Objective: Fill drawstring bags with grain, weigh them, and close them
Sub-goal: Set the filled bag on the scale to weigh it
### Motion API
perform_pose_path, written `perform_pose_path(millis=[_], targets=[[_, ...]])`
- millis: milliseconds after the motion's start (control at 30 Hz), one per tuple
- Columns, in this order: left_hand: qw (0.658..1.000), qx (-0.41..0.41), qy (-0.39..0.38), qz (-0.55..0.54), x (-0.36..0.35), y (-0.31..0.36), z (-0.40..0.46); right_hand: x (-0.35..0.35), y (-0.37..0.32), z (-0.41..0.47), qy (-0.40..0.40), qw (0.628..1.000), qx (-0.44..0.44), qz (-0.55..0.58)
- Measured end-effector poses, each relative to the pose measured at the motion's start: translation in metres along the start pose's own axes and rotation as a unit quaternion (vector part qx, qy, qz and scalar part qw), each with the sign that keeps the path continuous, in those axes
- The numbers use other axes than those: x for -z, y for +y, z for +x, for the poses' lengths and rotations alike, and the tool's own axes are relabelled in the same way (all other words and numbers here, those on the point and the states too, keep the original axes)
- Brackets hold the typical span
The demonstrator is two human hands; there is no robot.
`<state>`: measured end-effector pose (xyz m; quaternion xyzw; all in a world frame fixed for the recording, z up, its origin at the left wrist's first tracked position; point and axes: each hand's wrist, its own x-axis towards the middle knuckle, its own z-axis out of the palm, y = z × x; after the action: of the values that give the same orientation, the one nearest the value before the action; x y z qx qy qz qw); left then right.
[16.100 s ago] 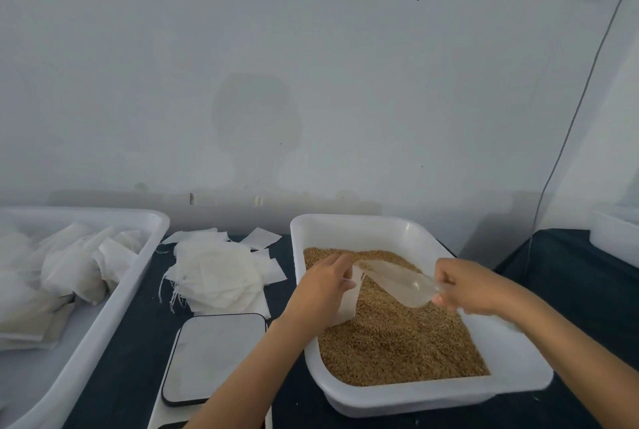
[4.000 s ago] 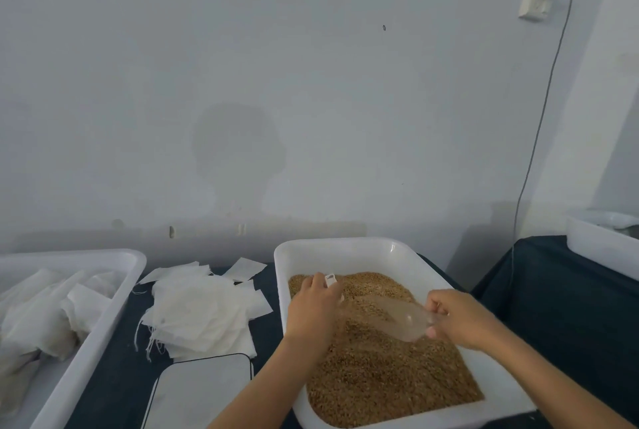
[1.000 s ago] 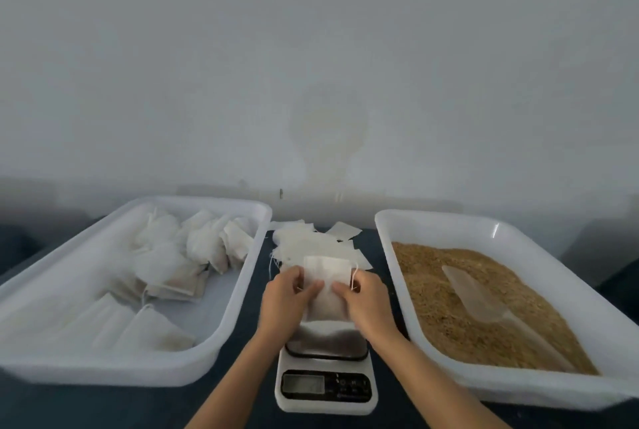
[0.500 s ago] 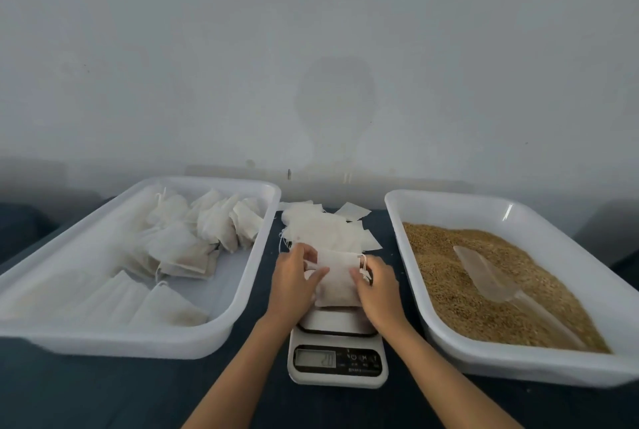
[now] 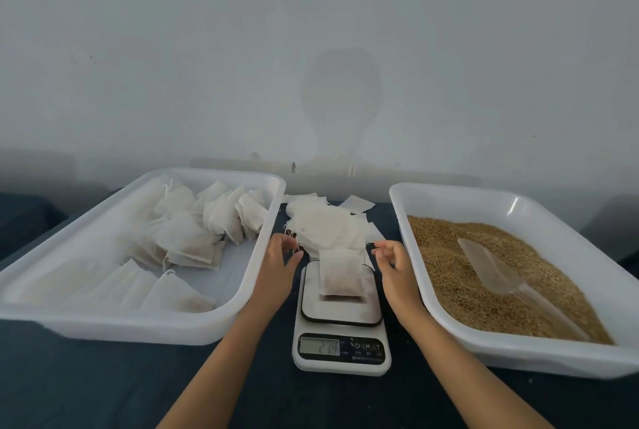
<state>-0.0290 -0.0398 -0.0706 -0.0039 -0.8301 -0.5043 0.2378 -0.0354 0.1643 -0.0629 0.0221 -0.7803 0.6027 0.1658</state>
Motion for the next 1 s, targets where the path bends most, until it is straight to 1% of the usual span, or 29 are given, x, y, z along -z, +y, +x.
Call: perform_pose_path(millis=[367,500,633,800,900,1000], targets=[[1.0,-0.003,-0.02,-0.001,-0.005,0.004,0.001,-0.002,0.001,0.002,-0.009,1.0,0.005,0.011],[0.999,-0.011,-0.031,0.025,-0.01,0.009,0.002,-0.005,0.001,0.003,-0.027,1.0,-0.009,-0.012],[0.995,0.017,-0.09,0.037,-0.019,0.015,0.004,-0.012,-0.001,0.006,-0.059,0.996,-0.031,-0.05],[0.98,0.059,-0.169,0.092,-0.029,0.028,0.01,-0.02,-0.006,0.009,-0.083,0.992,-0.041,-0.09],[0.977,0.07,-0.171,0.106,-0.031,0.032,0.011,-0.022,-0.009,0.008,-0.074,0.992,-0.035,-0.092],[0.981,0.066,-0.159,0.088,-0.029,0.036,0.009,-0.02,-0.012,0.005,-0.064,0.995,-0.016,-0.075]])
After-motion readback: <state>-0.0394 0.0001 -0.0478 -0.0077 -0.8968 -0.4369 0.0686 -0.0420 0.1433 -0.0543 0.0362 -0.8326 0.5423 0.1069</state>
